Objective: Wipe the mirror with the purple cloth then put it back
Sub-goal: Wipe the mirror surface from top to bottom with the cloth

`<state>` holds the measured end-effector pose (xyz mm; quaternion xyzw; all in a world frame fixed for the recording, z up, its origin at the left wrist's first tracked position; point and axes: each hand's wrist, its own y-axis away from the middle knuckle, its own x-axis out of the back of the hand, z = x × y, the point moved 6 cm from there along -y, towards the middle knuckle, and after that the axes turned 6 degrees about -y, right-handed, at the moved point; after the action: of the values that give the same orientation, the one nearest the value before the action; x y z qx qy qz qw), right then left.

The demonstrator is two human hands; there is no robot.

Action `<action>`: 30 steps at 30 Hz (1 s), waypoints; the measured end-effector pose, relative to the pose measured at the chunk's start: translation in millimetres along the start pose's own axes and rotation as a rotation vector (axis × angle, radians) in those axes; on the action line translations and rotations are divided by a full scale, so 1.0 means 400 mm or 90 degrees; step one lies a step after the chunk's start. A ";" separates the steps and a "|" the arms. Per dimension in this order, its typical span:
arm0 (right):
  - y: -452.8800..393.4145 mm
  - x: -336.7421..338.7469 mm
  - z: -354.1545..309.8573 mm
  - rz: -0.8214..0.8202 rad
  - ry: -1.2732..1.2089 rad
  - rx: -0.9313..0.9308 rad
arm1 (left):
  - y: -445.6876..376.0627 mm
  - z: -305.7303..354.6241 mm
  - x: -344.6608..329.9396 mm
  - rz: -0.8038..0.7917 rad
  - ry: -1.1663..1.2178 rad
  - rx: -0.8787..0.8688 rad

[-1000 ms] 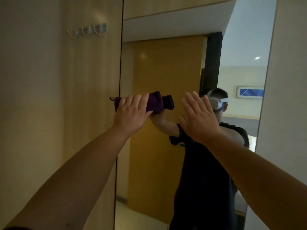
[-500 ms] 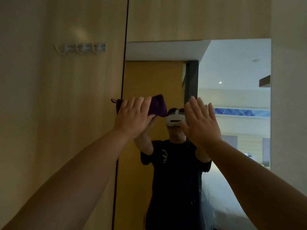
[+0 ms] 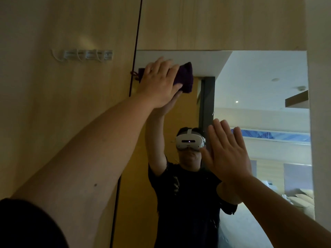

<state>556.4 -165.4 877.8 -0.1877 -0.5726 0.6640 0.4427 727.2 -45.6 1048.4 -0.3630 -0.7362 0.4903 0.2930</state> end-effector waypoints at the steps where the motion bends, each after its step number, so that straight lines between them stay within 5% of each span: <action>1: 0.001 0.001 0.000 0.007 -0.002 0.003 | 0.005 0.002 -0.030 -0.030 0.011 0.005; 9: 0.002 0.008 0.007 0.023 -0.029 0.017 | 0.164 0.039 -0.079 -0.017 0.057 -0.055; 20: 0.000 0.011 0.004 0.010 -0.064 -0.007 | 0.990 0.297 -0.144 -0.050 0.106 -0.179; 25: 0.007 0.035 0.022 0.004 -0.134 0.008 | 0.901 0.263 -0.104 0.036 0.179 -0.112; 30: 0.034 0.073 0.144 0.018 -0.111 -0.054 | 0.552 0.189 -0.044 0.098 0.152 -0.019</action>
<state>492.1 -175.4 888.5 -0.1561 -0.6339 0.6590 0.3735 732.2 -42.0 814.3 -0.4785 -0.6735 0.4535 0.3343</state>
